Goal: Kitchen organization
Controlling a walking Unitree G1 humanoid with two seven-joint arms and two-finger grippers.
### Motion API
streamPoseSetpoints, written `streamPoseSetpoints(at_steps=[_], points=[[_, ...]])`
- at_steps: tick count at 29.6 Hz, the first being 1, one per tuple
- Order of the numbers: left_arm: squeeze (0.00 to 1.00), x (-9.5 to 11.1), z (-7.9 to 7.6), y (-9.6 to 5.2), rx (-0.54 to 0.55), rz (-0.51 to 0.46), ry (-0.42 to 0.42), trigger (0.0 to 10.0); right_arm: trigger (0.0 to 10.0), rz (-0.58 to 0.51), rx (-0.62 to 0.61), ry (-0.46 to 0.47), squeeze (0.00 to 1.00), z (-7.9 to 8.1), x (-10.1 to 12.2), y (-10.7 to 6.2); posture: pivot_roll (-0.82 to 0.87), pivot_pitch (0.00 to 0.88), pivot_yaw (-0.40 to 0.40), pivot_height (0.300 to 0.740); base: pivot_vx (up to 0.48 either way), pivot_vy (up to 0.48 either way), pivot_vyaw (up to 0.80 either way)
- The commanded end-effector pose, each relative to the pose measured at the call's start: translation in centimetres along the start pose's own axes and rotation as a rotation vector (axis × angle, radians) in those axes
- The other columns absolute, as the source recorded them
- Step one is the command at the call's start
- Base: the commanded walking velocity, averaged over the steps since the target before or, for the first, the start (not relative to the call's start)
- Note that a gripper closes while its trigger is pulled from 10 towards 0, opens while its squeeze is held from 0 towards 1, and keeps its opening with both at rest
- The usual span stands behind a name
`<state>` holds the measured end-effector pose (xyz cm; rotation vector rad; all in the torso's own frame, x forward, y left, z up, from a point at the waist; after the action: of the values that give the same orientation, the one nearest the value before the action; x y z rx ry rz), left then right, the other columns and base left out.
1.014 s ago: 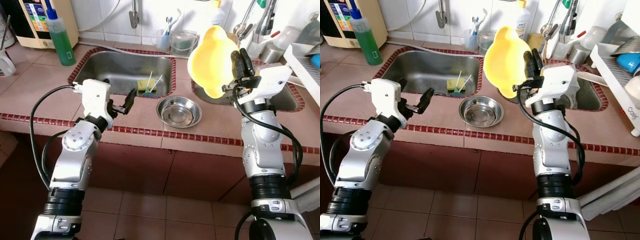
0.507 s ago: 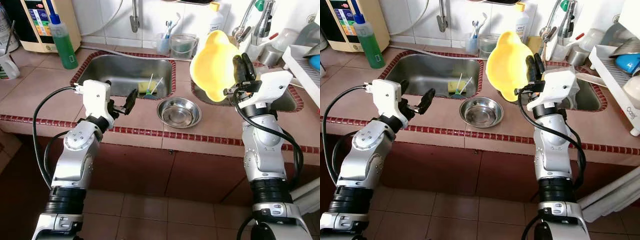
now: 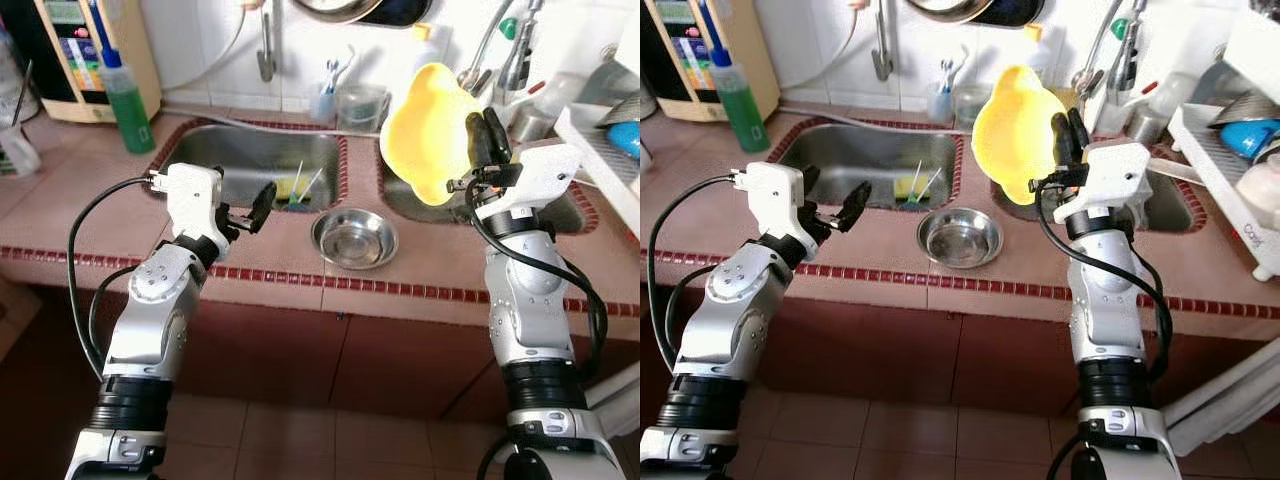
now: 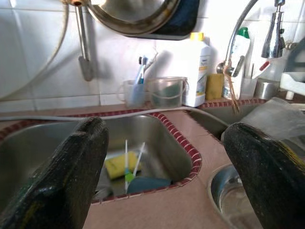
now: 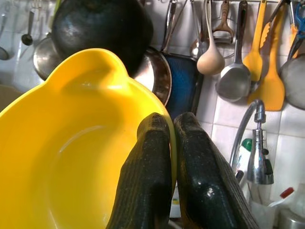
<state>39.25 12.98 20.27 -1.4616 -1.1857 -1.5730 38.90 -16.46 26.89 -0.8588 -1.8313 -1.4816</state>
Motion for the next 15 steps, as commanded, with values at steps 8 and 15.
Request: streamPoseSetpoints(at_steps=[8, 15], points=[[0.0, 0.17, -0.24, 0.07, -0.006, 0.002, -0.001, 10.0, 10.0, -0.025, 0.002, -0.005, 0.0, -0.18, 0.8, 0.16, -0.03, 0.017, -0.002, 0.74, 0.274, 0.0, 0.0], [0.0, 0.15, -0.29, 0.05, -0.005, 0.004, -0.003, 10.0, 10.0, -0.025, 0.005, -0.007, 0.0, -0.2, 0.85, 0.17, -0.03, 0.017, -0.002, 0.74, 0.273, 0.0, 0.0]])
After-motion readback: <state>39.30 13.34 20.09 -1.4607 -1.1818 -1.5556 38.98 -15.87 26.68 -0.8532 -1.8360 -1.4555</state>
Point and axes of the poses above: a point about 5 cm out from each wrist's last joint towards the gripper, its own y axis pointing out of the wrist towards the gripper, its own x axis along the axis of the wrist's last joint, z = x × y, the point moved 6 cm from there along y, pointing out of the wrist towards the gripper, and after that the axes turned 5 degrees about -y, right-handed, at the moved point
